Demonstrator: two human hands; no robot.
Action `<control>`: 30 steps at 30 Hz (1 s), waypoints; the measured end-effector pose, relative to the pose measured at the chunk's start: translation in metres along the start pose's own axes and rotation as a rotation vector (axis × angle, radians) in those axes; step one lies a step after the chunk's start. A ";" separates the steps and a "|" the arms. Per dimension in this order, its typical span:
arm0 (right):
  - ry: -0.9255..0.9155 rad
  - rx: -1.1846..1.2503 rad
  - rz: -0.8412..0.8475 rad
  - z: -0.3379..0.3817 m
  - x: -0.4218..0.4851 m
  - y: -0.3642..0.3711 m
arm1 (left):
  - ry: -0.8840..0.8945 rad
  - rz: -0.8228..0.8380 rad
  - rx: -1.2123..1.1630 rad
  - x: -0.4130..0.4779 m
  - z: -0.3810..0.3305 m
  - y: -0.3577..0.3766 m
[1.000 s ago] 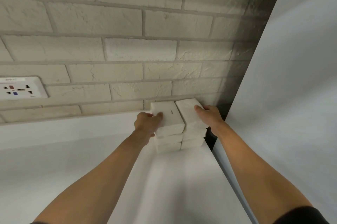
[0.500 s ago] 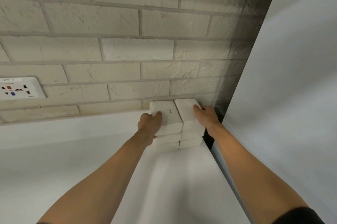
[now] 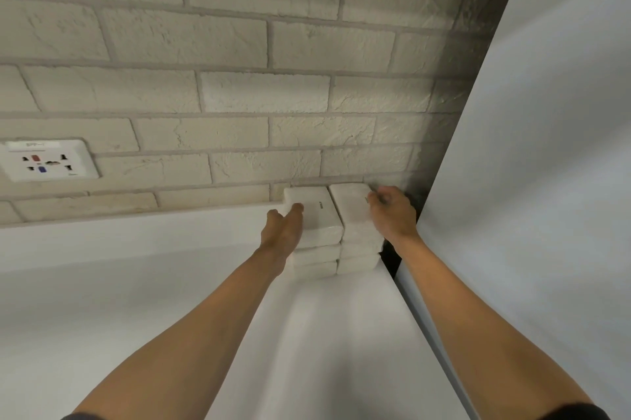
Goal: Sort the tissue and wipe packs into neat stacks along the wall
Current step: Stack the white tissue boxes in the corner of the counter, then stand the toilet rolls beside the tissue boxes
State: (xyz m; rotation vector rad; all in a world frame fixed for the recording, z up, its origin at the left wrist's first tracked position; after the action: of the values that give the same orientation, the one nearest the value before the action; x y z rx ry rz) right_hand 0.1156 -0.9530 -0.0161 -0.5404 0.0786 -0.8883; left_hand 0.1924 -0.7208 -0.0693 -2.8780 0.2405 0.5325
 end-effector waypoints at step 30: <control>-0.372 0.244 0.489 0.210 -0.370 0.220 | 0.507 -0.296 0.546 -0.121 0.035 -0.400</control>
State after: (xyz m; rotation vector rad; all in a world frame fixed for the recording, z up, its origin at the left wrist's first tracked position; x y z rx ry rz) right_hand 0.0973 -0.4752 0.0028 -0.4232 -0.2269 -0.3049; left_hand 0.1472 -0.3117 0.0110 -2.3900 0.0201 -0.2864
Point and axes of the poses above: each hand's wrist, its own x-axis towards the middle knuckle, its own y-axis out of the palm, z = x × y, the point moved 10 cm from there along x, towards the middle knuckle, and after that the axes turned 7 degrees about -z, right-handed, at the moved point
